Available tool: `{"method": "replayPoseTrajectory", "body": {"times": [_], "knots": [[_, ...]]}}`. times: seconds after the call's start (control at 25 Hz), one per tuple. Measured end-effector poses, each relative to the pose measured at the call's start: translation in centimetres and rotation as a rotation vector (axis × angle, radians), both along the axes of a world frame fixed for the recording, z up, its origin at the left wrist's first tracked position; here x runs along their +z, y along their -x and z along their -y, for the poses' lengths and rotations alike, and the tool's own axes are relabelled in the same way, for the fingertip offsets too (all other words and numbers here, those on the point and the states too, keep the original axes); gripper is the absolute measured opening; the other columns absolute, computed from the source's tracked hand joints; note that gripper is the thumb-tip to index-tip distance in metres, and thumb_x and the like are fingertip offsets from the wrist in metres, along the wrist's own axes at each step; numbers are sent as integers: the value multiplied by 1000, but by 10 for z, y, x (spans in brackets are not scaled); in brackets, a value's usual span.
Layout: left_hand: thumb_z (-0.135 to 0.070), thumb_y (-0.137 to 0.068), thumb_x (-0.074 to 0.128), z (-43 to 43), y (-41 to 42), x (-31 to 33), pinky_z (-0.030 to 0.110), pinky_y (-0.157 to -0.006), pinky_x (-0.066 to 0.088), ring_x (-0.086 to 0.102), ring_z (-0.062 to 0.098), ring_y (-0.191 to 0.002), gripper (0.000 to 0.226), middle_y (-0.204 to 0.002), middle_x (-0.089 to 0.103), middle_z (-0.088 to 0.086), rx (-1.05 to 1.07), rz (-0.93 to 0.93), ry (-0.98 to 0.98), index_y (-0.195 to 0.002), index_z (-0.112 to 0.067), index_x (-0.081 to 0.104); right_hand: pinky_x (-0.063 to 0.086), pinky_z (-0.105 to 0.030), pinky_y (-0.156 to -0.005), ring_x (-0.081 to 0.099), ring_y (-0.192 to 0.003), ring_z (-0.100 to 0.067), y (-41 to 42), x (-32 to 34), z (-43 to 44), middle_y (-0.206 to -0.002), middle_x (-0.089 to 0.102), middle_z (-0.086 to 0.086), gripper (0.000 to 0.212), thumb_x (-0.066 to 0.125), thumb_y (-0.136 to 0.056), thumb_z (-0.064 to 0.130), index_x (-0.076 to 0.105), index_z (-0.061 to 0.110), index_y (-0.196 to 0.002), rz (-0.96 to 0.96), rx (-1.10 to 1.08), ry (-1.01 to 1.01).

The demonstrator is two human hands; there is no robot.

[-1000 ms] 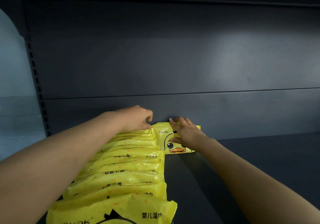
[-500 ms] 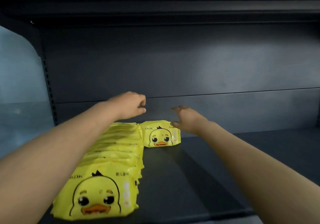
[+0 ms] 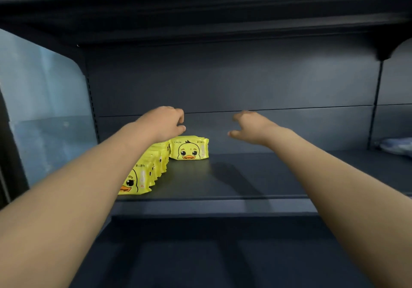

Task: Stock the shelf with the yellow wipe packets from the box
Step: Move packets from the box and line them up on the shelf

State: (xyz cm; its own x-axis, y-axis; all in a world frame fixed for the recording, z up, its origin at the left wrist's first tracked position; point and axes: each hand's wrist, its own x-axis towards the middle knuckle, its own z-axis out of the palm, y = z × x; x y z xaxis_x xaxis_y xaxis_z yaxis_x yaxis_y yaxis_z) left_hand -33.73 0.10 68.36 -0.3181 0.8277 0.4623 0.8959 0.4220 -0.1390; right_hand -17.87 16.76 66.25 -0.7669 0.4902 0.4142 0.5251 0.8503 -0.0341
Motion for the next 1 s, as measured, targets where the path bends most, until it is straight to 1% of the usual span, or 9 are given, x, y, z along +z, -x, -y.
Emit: {"method": "replayPoseTrajectory", "body": {"times": [0.12, 0.2, 0.28, 0.4, 0.52, 0.56, 0.64, 0.72, 1.0], "knots": [[-33, -94, 45, 21, -46, -7, 36, -87, 46, 51, 24, -109, 30, -117, 54, 6, 19, -92, 41, -118, -15, 52, 40, -38, -100, 43, -124, -30, -51, 2, 12, -135, 46, -13, 51, 52, -92, 38, 47, 5, -130, -42, -30, 32], [-33, -95, 44, 34, -73, -15, 37, -89, 46, 50, 24, -112, 31, -119, 54, 6, 19, -111, 53, -119, -15, 51, 41, -40, -100, 44, -123, -30, -83, -1, 20, -134, 49, -13, 50, 53, -92, 38, 49, 5, -129, -59, -50, 51], [-33, -95, 44, 42, -95, -24, 37, -89, 46, 49, 24, -113, 31, -121, 53, 5, 20, -68, 55, -119, -16, 51, 41, -41, -101, 45, -123, -30, -111, -6, 27, -134, 49, -13, 50, 52, -92, 37, 48, 5, -130, -42, -72, 45], [-34, -95, 44, 55, -135, -43, 38, -91, 44, 47, 24, -116, 31, -124, 52, 5, 8, 2, 35, -120, -17, 50, 37, -38, -104, 41, -129, -30, -161, -15, 43, -140, 44, -14, 54, 52, -93, 37, 42, 7, -137, -3, -93, 41], [-33, -94, 44, 65, -172, -67, 34, -84, 42, 49, 25, -113, 29, -121, 54, 5, -10, 48, -27, -117, -15, 52, 37, -38, -104, 40, -129, -30, -208, -34, 56, -142, 42, -15, 56, 51, -94, 37, 39, 8, -140, 44, -116, 75], [-32, -94, 45, 68, -184, -77, 33, -82, 42, 49, 25, -112, 29, -120, 55, 5, -11, 73, -45, -116, -15, 53, 38, -38, -103, 41, -128, -30, -222, -44, 59, -141, 42, -15, 56, 51, -94, 37, 39, 8, -140, 58, -125, 90], [-31, -94, 46, 74, -201, -95, 36, -86, 45, 50, 24, -112, 28, -121, 55, 5, -11, 140, -64, -116, -15, 53, 39, -38, -102, 42, -126, -31, -245, -65, 65, -140, 43, -14, 54, 51, -94, 37, 40, 8, -138, 88, -133, 118], [-31, -93, 47, 79, -220, -121, 39, -88, 46, 50, 23, -111, 28, -120, 55, 4, -15, 215, -41, -115, -15, 54, 39, -39, -102, 42, -126, -31, -268, -95, 66, -139, 43, -15, 53, 51, -94, 37, 41, 8, -137, 131, -134, 164], [-29, -94, 46, 60, -268, -244, 38, -88, 45, 49, 22, -111, 28, -118, 55, 5, -33, 366, 74, -117, -14, 54, 40, -42, -100, 43, -123, -33, -316, -235, 51, -132, 47, -17, 51, 51, -93, 41, 47, 5, -129, 262, -138, 382]]}}
